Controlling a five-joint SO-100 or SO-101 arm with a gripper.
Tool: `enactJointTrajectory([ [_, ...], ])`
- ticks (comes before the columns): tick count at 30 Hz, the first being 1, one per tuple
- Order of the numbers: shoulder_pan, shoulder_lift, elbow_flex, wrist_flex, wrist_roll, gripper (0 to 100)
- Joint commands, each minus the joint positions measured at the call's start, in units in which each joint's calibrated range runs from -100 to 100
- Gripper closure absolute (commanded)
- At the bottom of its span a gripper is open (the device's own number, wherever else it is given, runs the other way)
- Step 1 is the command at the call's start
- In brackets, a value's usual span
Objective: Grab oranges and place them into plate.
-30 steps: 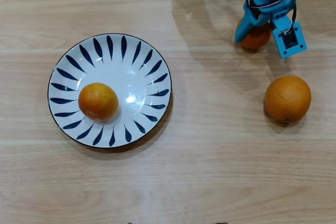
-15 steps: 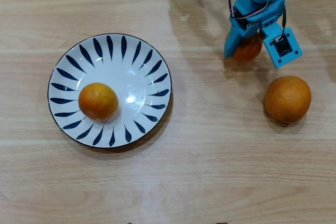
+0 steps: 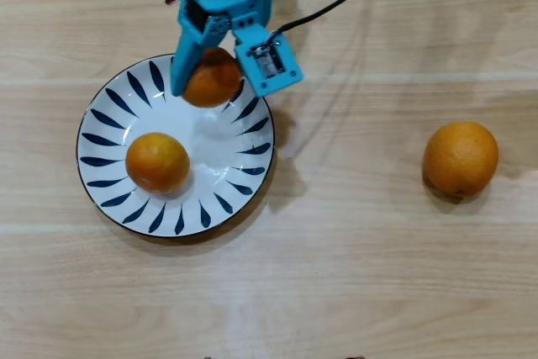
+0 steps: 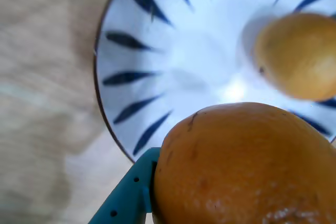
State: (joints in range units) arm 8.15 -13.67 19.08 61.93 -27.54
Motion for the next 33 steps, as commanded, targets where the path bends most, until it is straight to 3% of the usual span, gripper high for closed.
enactJointTrajectory([
  [1,8.7,-3.4,3.5,-1.2,2.2,68],
  [12,10.8,-3.2,9.1,-8.6,2.8,67],
  [17,10.1,-3.3,9.1,-8.2,2.7,55],
  [23,8.1,-3.7,9.1,-8.5,2.3,56],
  [26,6.1,-4.5,8.0,-8.1,2.3,65],
  [31,-1.1,-10.3,5.1,-7.8,2.3,92],
  [33,-4.8,-12.9,4.5,-7.7,2.3,97],
])
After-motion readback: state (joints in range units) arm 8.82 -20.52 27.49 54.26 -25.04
